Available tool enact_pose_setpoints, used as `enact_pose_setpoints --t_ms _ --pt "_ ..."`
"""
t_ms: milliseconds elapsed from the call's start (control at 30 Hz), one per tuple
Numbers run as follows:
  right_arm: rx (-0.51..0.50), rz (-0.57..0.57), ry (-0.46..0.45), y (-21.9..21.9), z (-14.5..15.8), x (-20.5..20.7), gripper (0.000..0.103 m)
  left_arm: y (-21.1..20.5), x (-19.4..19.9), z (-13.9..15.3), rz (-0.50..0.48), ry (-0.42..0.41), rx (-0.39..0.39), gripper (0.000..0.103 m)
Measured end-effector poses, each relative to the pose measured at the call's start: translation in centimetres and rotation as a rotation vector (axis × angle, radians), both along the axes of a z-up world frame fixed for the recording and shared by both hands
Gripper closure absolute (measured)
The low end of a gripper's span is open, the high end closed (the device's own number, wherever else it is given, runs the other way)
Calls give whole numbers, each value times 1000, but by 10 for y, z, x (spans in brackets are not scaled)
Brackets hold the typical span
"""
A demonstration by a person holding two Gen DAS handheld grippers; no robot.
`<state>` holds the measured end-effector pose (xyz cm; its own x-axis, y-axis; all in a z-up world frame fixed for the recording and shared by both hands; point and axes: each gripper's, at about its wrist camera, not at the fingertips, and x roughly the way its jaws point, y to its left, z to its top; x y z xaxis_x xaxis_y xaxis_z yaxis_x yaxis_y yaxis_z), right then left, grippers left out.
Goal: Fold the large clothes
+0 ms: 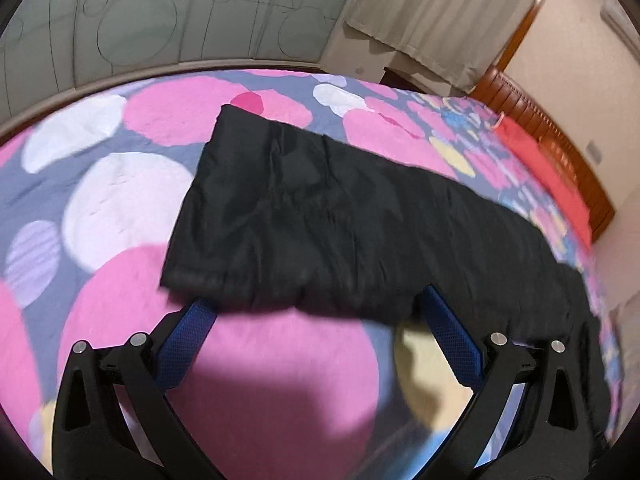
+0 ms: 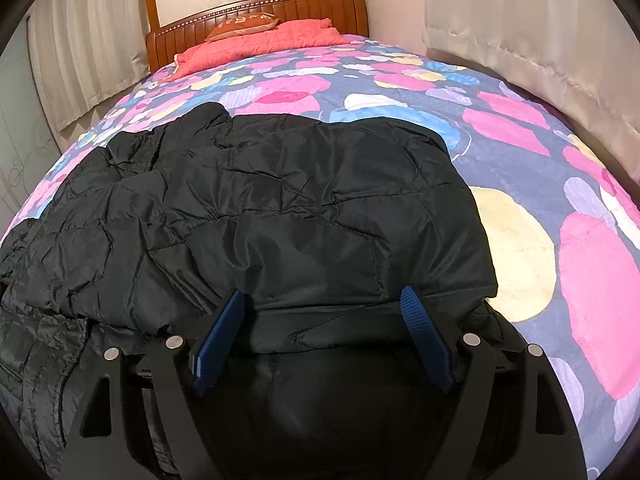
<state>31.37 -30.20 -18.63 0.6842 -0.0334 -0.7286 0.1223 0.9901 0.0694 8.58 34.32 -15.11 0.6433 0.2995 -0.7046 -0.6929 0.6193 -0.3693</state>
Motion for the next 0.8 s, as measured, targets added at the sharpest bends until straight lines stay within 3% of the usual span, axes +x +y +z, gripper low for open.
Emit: enact_pose_setpoints --t_ms 167,267,333,433,533,600,667,767,800 --pt "-5 1 -5 0 1 -1 24 14 -2 0 36 -74 -82 2" --pt "-6 -1 -7 1 2 -2 24 9 -16 3 46 -156 -180 2" --pt "-7 -1 -7 1 2 -2 24 2 -19 3 43 -163 -177 2" --pt "-8 -1 -7 0 2 -2 24 4 -5 1 44 -103 -117 2" --pt "-6 -1 -8 1 2 -2 24 21 0 1 116 -127 -131 5" --pt "-8 -1 -9 0 2 -2 24 28 2 4 184 -117 -120 25" --pt "-8 -1 -8 1 1 -2 24 34 4 4 205 -100 -111 62" --pt "-7 0 -8 0 1 -2 24 45 7 2 208 -88 -113 83" --pt "-7 0 -8 0 2 -2 24 44 8 6 205 -81 -93 84"
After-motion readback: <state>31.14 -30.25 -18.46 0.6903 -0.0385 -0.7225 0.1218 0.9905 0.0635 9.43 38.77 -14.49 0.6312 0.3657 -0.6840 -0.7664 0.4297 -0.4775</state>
